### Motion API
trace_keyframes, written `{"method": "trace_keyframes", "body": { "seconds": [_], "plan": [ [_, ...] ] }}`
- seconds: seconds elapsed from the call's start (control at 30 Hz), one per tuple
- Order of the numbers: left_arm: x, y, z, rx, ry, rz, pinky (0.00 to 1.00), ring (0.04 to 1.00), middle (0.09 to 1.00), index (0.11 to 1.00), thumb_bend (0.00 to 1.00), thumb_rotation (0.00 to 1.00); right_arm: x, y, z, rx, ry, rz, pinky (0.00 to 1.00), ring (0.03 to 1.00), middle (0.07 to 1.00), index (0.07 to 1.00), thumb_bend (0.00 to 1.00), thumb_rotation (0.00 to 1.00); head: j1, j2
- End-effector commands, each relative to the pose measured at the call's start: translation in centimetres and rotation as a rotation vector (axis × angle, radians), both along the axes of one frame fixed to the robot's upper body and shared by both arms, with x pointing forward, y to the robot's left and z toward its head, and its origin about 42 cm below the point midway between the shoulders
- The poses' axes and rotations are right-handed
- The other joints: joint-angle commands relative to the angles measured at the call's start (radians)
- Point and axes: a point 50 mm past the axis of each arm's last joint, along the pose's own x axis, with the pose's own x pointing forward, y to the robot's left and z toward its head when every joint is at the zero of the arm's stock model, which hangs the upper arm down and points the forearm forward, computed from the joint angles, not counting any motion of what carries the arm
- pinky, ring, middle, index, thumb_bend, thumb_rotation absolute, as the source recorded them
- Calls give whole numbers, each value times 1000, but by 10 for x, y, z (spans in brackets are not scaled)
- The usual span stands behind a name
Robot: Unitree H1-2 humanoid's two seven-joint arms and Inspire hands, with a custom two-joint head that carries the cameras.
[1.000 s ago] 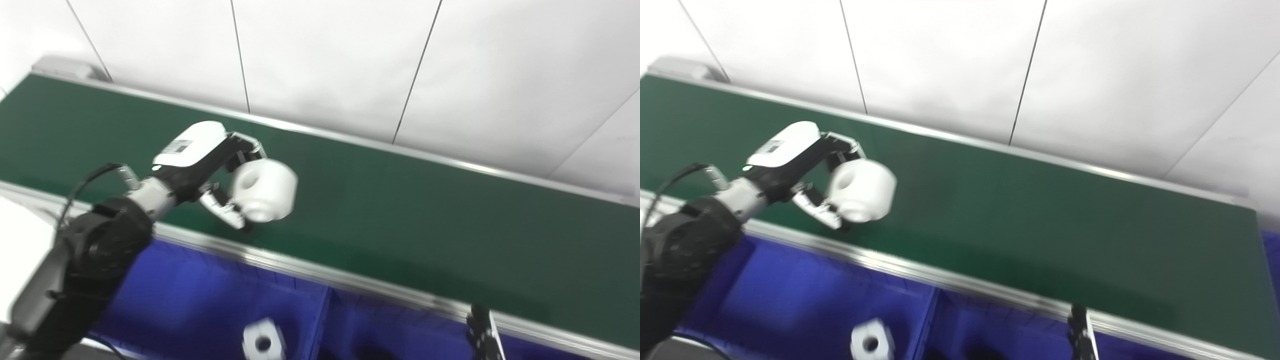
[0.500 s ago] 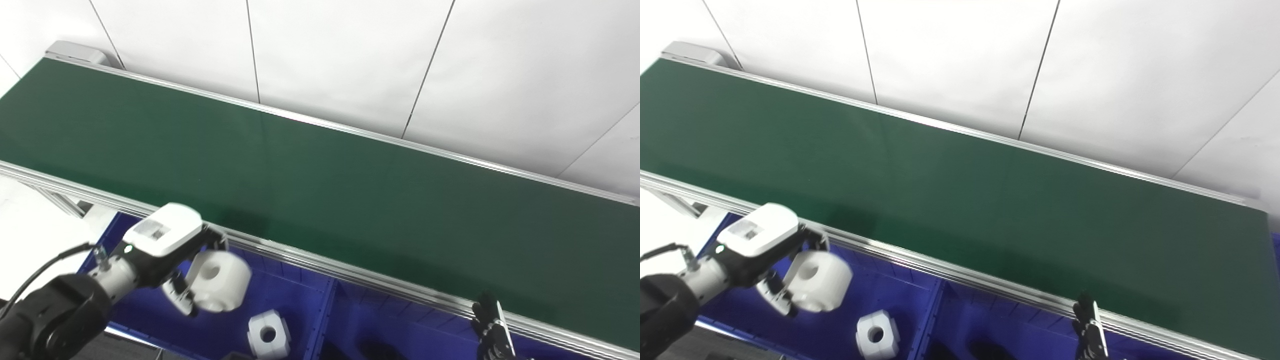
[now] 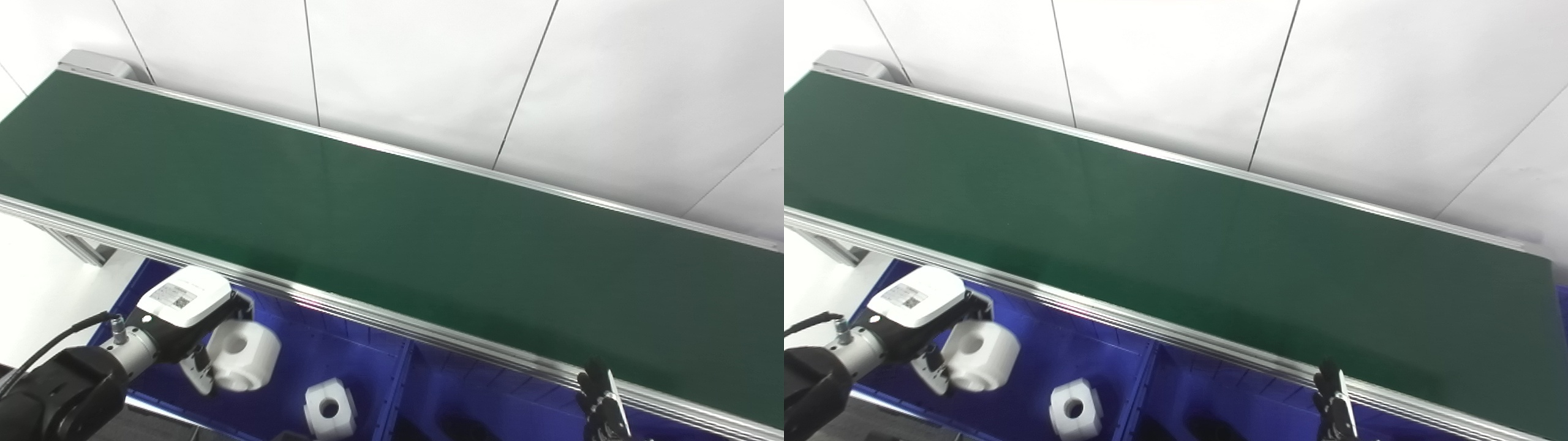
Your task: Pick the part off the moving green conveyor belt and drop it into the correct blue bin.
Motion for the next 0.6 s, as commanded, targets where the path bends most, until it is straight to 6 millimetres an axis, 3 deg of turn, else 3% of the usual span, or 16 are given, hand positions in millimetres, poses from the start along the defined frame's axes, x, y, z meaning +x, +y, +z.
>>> {"method": "trace_keyframes", "body": {
  "seconds": [0.0, 0.13, 0.33, 0.43, 0.57],
  "plan": [
    [3, 2, 16, 89, 42, 1, 793, 800, 823, 805, 966, 496, -1, -2, 6, -2, -19, 6, 1000, 1000, 1000, 1000, 838, 1000, -2, 1],
    [3, -4, 26, 141, 104, -1, 968, 927, 940, 917, 1000, 606, 0, -3, 6, 1, -22, 6, 1000, 1000, 1000, 1000, 831, 1000, -5, 2],
    [2, -11, 36, 104, 152, 2, 999, 946, 953, 933, 1000, 678, 0, -6, 7, 3, -17, 6, 996, 1000, 1000, 1000, 834, 1000, -4, 3],
    [2, -16, 45, 48, 208, 17, 1000, 977, 987, 968, 1000, 802, -1, -8, 8, 3, -17, 6, 995, 1000, 1000, 1000, 837, 1000, -10, 7],
    [-1, -21, 63, -293, 267, 69, 1000, 999, 1000, 998, 1000, 820, -1, -9, 8, -5, -17, 12, 985, 999, 1000, 1000, 844, 1000, -27, 16]
  ]
}}
